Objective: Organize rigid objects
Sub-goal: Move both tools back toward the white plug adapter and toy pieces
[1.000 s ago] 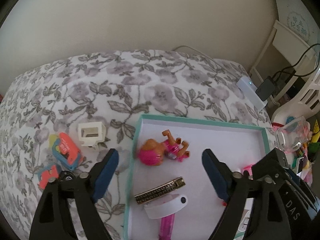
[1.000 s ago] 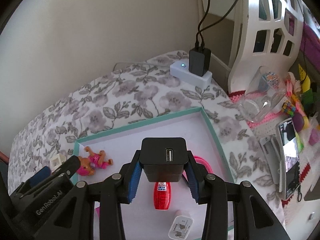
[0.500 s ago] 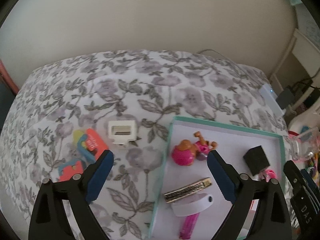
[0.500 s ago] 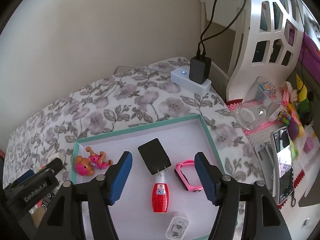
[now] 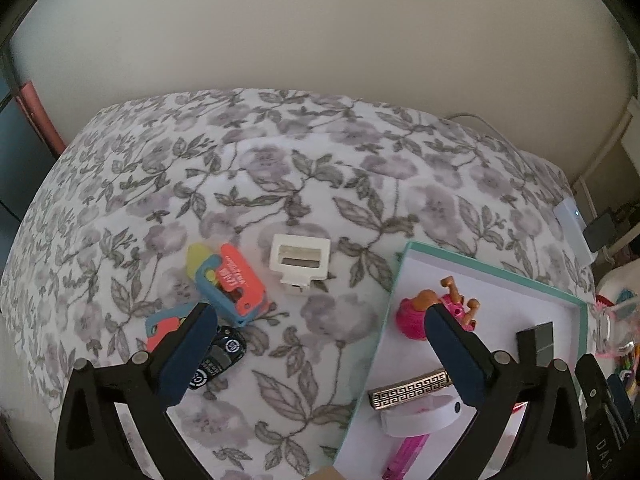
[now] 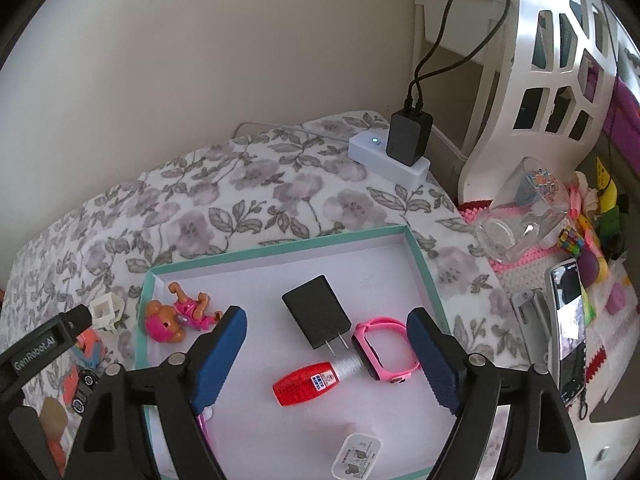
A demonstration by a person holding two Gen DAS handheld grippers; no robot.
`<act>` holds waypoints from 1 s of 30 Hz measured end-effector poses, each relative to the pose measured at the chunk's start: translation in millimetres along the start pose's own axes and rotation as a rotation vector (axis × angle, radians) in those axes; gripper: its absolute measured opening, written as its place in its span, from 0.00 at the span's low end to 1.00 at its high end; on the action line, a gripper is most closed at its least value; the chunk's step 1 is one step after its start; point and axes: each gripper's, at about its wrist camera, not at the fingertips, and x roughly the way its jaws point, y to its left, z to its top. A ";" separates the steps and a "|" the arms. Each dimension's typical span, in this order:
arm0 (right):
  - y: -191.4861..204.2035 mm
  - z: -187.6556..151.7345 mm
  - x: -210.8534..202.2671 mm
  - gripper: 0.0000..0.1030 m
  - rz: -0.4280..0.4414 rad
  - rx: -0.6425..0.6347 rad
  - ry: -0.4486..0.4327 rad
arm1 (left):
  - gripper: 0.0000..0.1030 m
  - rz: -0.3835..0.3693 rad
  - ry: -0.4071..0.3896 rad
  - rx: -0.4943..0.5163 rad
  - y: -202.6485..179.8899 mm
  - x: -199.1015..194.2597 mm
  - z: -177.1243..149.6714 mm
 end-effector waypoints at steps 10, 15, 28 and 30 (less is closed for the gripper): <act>6.9 -2.8 5.8 1.00 -0.014 -0.029 0.014 | 1.00 0.040 0.018 -0.038 25.6 4.4 4.6; 23.3 -7.4 10.2 1.00 0.011 -0.076 0.031 | 1.00 0.070 0.033 -0.083 58.7 7.0 9.6; 120.6 -23.2 10.6 1.00 0.129 -0.291 0.004 | 1.00 0.186 0.047 -0.196 149.8 16.4 23.5; 136.9 -23.1 11.2 1.00 0.160 -0.310 -0.001 | 1.00 0.188 0.057 -0.224 160.8 21.2 24.1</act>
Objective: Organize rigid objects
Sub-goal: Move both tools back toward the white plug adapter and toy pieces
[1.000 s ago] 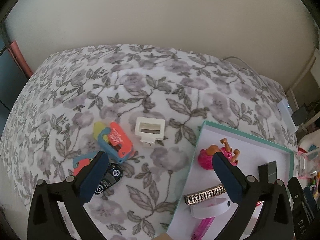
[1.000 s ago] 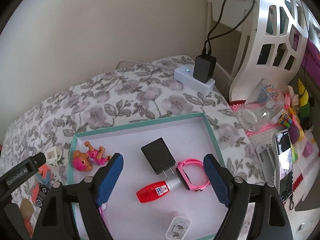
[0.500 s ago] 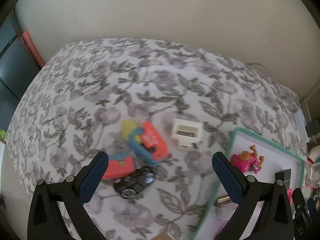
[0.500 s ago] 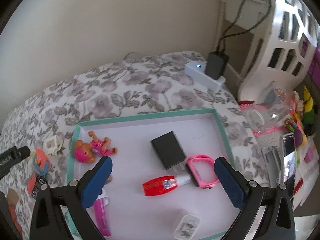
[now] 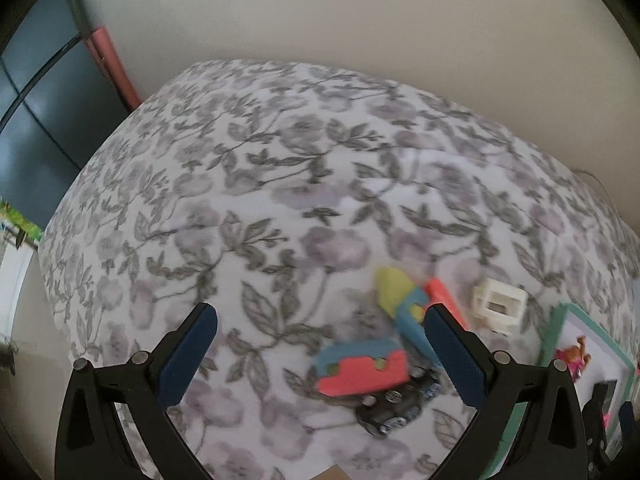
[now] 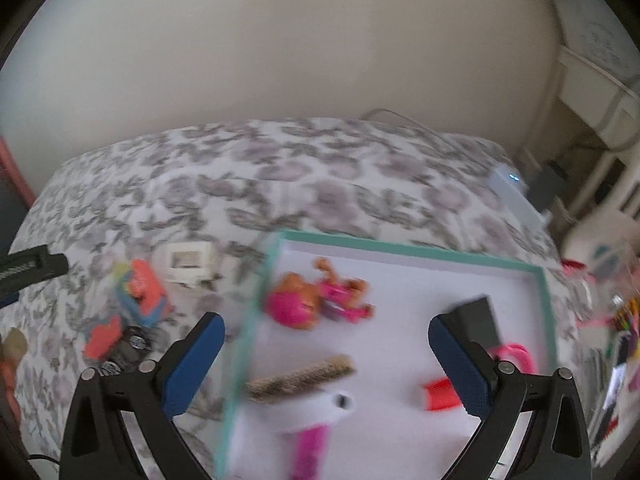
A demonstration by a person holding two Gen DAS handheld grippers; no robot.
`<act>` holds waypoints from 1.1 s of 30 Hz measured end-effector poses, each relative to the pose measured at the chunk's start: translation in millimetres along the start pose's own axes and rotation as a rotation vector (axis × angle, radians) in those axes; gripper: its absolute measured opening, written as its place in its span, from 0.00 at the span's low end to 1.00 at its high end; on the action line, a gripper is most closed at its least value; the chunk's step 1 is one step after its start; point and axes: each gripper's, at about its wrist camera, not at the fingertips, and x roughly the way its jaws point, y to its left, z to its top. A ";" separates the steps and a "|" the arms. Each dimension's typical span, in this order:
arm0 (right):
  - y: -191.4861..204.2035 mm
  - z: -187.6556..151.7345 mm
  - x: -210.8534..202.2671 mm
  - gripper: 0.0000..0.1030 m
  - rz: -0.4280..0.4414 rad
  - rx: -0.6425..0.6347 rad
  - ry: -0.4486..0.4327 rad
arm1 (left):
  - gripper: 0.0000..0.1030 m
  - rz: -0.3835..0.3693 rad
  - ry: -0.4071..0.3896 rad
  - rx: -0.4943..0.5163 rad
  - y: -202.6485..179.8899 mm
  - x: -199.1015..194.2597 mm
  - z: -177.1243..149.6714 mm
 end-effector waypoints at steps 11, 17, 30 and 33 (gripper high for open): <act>59.1 24.7 33.6 1.00 0.117 -0.065 0.010 | 1.00 -0.057 0.078 -0.085 9.3 40.0 12.9; 80.0 34.5 63.6 1.00 0.129 -0.088 0.049 | 1.00 -0.056 0.125 -0.109 5.5 62.3 12.0; 106.8 37.8 105.7 0.81 0.139 -0.116 0.119 | 1.00 -0.061 0.165 -0.178 13.3 81.0 15.7; 107.7 37.2 107.8 0.70 0.143 -0.113 0.118 | 1.00 -0.074 0.171 -0.176 11.8 81.7 15.0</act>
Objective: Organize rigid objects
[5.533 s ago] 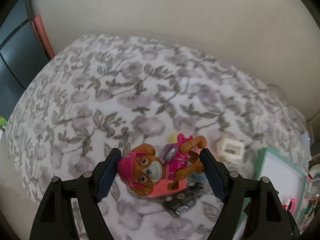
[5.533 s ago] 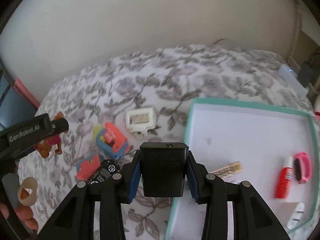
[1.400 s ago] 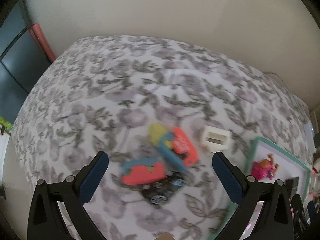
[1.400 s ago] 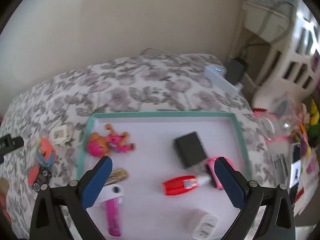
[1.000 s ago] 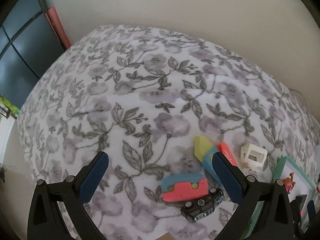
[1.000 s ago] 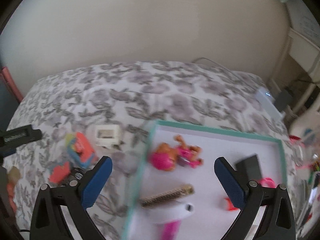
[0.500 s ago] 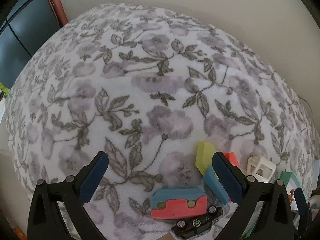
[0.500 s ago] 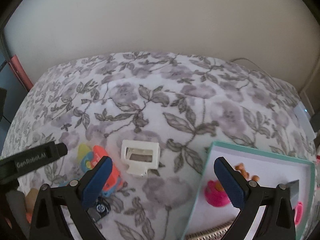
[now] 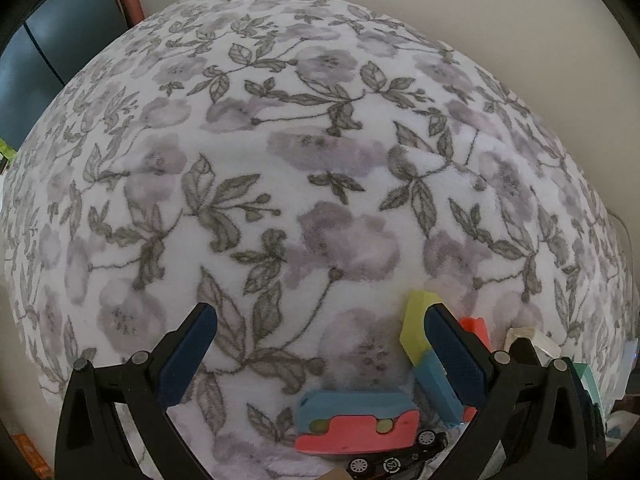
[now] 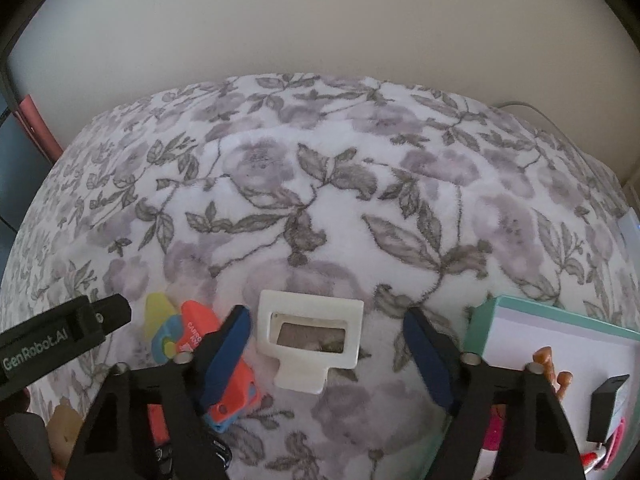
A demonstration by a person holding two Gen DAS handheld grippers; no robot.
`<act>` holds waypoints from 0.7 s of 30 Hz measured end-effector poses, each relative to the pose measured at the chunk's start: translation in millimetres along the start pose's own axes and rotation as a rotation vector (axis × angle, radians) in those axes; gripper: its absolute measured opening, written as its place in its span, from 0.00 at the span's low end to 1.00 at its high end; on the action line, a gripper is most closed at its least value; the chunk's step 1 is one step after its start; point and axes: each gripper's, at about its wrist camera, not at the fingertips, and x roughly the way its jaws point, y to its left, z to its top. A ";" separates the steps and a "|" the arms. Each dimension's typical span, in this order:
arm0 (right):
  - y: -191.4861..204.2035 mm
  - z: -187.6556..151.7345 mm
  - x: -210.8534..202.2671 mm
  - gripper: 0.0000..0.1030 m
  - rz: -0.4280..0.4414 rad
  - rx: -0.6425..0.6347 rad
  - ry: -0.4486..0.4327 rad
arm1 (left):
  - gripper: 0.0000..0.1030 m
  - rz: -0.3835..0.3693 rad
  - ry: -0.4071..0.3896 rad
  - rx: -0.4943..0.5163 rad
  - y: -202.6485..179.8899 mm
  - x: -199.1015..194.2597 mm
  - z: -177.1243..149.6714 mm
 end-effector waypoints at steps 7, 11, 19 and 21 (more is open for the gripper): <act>-1.4 -1.4 1.7 0.52 0.023 0.016 0.004 | 1.00 -0.033 0.011 0.019 -10.9 3.3 1.2; -5.9 -5.0 0.2 0.52 0.028 0.034 -0.001 | 1.00 -0.049 0.026 0.038 -18.6 8.2 1.2; -16.6 -12.7 -4.6 0.52 0.018 0.072 -0.007 | 1.00 -0.074 0.047 0.080 -38.7 17.0 -1.3; -17.9 -15.5 -6.8 0.52 0.014 0.066 -0.011 | 1.00 -0.079 0.049 0.079 -42.6 19.2 -1.7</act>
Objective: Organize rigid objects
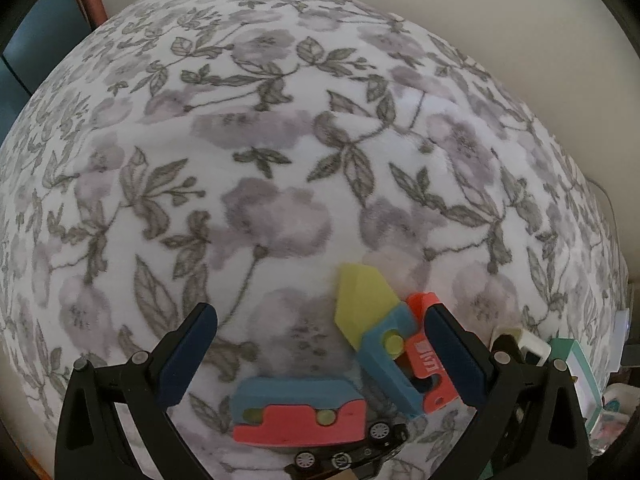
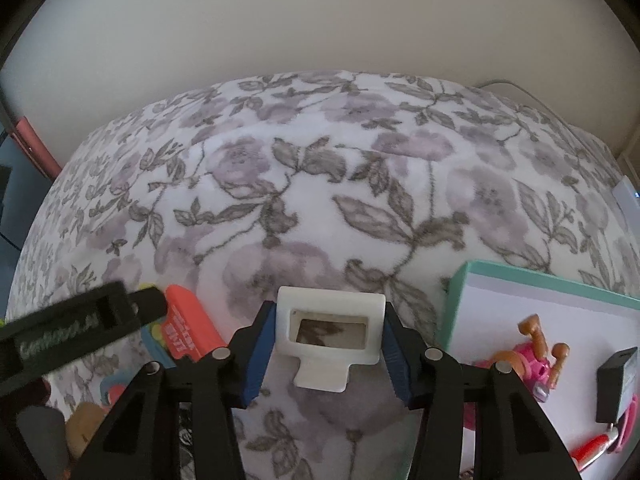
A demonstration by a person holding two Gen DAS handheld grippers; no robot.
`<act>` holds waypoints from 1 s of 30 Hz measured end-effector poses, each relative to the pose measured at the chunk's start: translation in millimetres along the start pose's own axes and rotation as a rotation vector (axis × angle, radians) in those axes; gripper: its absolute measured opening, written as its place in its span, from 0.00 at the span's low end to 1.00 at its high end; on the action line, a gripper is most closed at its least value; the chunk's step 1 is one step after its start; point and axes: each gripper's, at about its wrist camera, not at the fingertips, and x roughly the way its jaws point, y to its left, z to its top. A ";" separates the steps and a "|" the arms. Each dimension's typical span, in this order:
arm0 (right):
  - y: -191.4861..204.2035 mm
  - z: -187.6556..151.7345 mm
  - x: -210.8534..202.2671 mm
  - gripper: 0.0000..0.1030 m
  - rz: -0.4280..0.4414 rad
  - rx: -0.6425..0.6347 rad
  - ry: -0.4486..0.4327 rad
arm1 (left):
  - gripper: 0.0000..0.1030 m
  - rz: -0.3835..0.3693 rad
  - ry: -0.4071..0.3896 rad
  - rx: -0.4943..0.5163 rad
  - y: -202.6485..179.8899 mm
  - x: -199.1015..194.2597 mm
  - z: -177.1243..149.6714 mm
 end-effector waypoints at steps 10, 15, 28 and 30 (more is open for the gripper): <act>-8.7 -6.1 -8.1 0.51 0.012 0.005 -0.009 | 1.00 -0.008 0.018 0.047 -27.3 12.7 -3.2; -8.9 -7.2 -9.9 0.51 0.011 -0.003 -0.010 | 1.00 -0.020 0.037 0.061 -37.9 22.3 -7.3; -8.7 -7.4 -10.1 0.51 0.011 -0.013 -0.008 | 0.93 -0.005 0.067 0.104 -57.0 27.4 -23.5; -8.9 -7.3 -10.3 0.51 0.010 -0.010 -0.012 | 0.79 -0.010 0.058 0.103 -59.0 22.8 -23.7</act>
